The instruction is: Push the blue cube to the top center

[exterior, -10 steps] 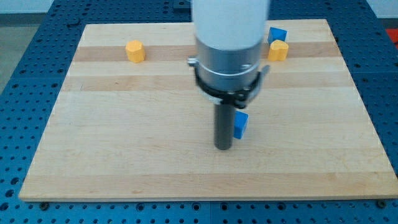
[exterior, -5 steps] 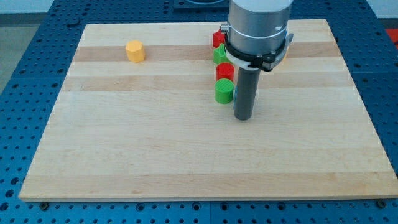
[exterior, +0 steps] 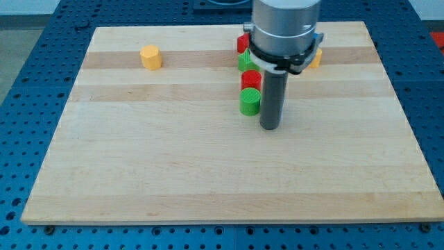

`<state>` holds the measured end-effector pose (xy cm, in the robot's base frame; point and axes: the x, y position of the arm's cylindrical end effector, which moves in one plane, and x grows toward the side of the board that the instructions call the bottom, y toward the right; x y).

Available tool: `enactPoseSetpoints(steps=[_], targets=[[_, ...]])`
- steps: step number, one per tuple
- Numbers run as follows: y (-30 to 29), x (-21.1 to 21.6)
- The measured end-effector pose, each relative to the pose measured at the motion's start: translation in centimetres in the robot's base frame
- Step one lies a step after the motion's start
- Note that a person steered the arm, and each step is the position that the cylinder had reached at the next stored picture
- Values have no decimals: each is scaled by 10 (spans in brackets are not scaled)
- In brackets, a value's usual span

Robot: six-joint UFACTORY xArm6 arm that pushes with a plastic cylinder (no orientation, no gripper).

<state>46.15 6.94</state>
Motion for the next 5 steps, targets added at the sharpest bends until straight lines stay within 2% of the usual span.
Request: enactPoseSetpoints(steps=[2,3,5], targets=[[17,-38],[40,-38],[20,-32]])
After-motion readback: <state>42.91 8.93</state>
